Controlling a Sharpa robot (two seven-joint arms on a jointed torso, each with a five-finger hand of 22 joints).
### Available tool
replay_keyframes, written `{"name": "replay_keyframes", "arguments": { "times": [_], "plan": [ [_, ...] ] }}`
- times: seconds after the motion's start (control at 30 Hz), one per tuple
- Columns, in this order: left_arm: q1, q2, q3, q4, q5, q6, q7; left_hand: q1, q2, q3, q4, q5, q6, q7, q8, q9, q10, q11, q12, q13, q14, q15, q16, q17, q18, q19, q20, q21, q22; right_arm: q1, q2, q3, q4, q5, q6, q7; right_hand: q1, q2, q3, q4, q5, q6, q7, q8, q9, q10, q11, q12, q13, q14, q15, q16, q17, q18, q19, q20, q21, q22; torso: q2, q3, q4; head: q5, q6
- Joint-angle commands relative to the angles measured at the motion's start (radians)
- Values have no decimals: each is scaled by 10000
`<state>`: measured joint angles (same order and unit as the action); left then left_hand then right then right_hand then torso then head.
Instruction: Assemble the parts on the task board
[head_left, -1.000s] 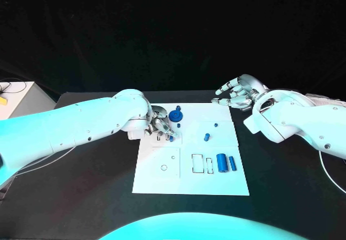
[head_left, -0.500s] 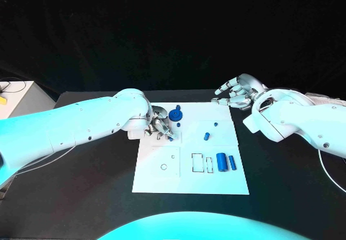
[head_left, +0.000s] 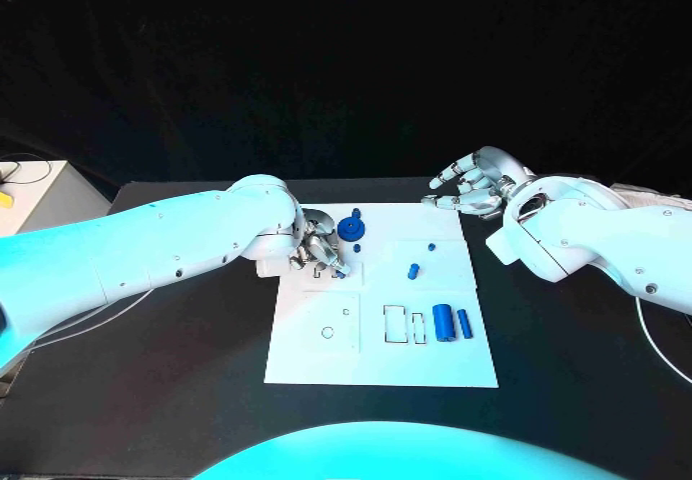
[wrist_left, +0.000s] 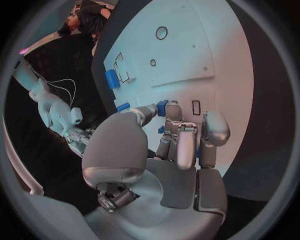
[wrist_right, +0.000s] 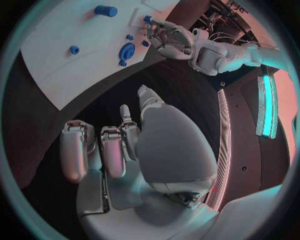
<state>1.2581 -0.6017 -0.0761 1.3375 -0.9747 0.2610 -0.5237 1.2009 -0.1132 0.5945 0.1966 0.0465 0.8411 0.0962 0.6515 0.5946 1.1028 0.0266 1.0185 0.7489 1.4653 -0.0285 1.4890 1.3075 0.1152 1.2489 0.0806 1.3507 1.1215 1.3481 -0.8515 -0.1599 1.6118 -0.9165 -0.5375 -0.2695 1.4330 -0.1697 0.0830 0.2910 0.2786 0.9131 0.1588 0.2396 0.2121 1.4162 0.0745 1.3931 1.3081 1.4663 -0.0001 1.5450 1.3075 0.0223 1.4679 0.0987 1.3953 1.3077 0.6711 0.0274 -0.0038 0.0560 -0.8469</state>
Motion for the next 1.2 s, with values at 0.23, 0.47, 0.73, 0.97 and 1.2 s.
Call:
{"name": "replay_keyframes", "arguments": {
  "times": [0.23, 0.47, 0.73, 0.97, 1.2],
  "plan": [
    [2, 2, -13, -12, 478, -222, 78, -69, -178, 2018, -1103, 41, -55, -65, 85, 622, 97, -93, -54, -1, 329, -106, 95, 1020, -128, 14, -99, 86, 48, -15, 21, 3, -35, -138, 287, -44, 10, 82, 54, -21, 133, -77, 3, 20, -14, -74, 7, -50, 954, 865, 8, -62, 1964, 189, 268, 48, -56, 1638, -7, 9, 3, 4, -13],
    [1, -129, -13, 77, 581, -641, 104, -528, -261, 3211, -1944, 59, 3, -80, 309, 1124, 616, -107, 413, 608, 562, -136, 318, 1480, -172, 178, -102, 243, 272, -25, 18, 2, -29, -59, 380, -71, -104, 60, 16, 8, 69, -85, 6, 36, -17, -73, 11, -46, 952, 865, 10, -65, 1962, 192, 264, 49, -77, 1630, -11, 8, 12, -22, 16],
    [4, -509, 14, 475, 660, -1349, 146, -1336, -528, 4009, -2604, 1622, 445, -213, 368, 1529, 1275, -277, 980, 1257, 861, -282, 606, 2105, -263, 569, -239, 535, 717, -28, -51, 1, -11, -25, 427, -92, -140, 61, 4, 13, 66, -88, 5, 39, -18, -83, 13, -57, 940, 862, 11, -71, 1950, 195, 260, 50, -91, 1623, -14, 5, 31, 31, 20],
    [7, -909, 20, 984, 335, -1976, 159, -1665, -753, 4048, -2834, 3002, 840, -393, 354, 1695, 1673, -457, 948, 1167, 1055, -449, 818, 2633, -355, 928, -401, 745, 1112, -29, -163, 0, 46, -36, 360, -71, -140, 61, 4, 13, 66, -88, 5, 39, -18, -83, 13, -57, 940, 862, 11, -71, 1950, 195, 260, 50, -91, 1623, -7, 13, 32, 74, -12],
    [-2, -1034, -18, 1216, -23, -2371, 148, -1732, -794, 4077, -2882, 3295, 940, -434, 338, 1732, 1801, -496, 992, 1227, 1055, -489, 818, 2633, -383, 1031, -441, 806, 1232, -29, -226, 0, 78, -55, 315, -56, -157, 58, -3, 12, 72, -88, 5, 42, -18, -72, 12, -44, 951, 866, 11, -64, 1966, 192, 266, 50, -77, 1631, 6, 5, 17, 118, -65]
  ]
}}
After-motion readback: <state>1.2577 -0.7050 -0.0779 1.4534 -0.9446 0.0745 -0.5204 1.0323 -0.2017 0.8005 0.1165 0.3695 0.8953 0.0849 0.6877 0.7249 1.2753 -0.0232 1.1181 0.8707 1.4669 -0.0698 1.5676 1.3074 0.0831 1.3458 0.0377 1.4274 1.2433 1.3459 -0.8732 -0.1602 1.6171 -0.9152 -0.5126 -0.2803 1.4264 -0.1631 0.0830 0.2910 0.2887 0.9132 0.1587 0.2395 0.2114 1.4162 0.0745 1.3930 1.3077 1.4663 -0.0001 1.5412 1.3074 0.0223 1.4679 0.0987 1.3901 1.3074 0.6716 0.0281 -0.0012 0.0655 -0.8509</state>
